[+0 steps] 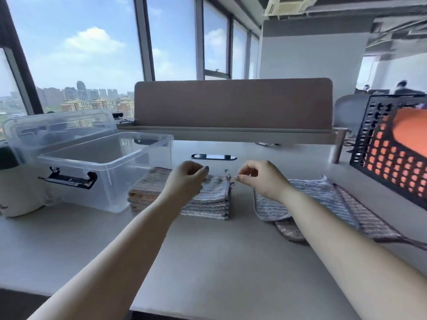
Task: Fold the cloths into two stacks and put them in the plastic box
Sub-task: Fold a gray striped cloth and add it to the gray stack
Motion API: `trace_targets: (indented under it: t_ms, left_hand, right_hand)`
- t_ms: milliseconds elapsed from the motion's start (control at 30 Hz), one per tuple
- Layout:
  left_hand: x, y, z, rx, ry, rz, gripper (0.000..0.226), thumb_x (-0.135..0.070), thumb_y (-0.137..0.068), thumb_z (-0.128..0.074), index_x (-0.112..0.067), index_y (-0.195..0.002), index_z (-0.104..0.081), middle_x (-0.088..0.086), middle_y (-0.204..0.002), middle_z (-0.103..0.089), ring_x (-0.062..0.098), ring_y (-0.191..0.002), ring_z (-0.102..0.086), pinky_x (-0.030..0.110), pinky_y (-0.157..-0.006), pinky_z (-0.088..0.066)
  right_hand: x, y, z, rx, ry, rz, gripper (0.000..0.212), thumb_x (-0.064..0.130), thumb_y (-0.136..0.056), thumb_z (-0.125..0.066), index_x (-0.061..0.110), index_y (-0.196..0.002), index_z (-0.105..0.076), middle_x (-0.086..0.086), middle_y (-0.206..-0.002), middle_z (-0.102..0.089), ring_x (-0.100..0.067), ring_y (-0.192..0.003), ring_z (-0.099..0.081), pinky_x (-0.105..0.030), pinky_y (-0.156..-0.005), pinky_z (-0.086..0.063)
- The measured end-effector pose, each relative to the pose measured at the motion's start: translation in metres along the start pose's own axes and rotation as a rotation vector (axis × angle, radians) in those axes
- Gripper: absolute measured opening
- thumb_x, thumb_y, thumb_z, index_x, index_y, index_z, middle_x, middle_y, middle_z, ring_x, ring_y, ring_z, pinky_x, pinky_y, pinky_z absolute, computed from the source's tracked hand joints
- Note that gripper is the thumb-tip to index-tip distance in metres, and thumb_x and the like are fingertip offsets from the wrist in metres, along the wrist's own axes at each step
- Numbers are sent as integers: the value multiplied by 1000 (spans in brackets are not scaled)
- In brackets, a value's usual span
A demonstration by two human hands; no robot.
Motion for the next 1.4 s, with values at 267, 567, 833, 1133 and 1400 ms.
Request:
trace_targets:
  t_ms: [267,567,833,1133,1400]
  left_hand:
    - [-2,17,-148,472,-405,-270,17,-27,-83,-69,-22,-99,-64,-9,-94,-58,11,-88,-57,20,-74,-42]
    - [7,17,-173,423,-765,-463,20,-17,-86,-56,-21,-103,-67,1,-109,-64,25,-101,-60,31,-79,-49]
    - [6,5,-156,280,-730,-475,16,-14,-90,-55,-11,-102,-66,8,-106,-61,30,-96,-59,35,-76,-48]
    - [-59,22,-137,-20,-165,-617,4,-19,-93,-56,-16,-95,-58,-9,-89,-62,8,-85,-58,24,-71,-44]
    - [-3,15,-164,330,-449,-248,16,-28,-97,-44,-15,-106,-46,6,-73,-61,22,-60,-56,33,-55,-41]
  right_hand:
    - [-94,81,91,-95,60,-272,4,14,-81,-72,13,-78,-69,-2,-75,-67,-13,-68,-56,-27,-68,-47]
    - [-130,136,116,78,150,-319,10,8,-74,-75,13,-83,-72,2,-83,-66,-5,-73,-57,-12,-70,-42]
    - [-130,137,130,-107,450,-284,13,14,-84,-56,14,-92,-67,2,-96,-62,-16,-89,-58,-28,-79,-44]
    - [-116,156,186,-828,-237,-189,18,11,-90,-56,26,-79,-56,15,-69,-57,8,-63,-50,-14,-64,-38]
    - [-155,151,162,-409,73,-523,7,22,-89,-62,15,-91,-59,-7,-97,-68,-22,-91,-61,-28,-73,-40]
Point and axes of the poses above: each hand's wrist, its own y-axis away from the middle knuckle, its own z-axis out of the back of the hand, x = y × z, the point moved 6 cm from there along -y, towards the middle knuckle
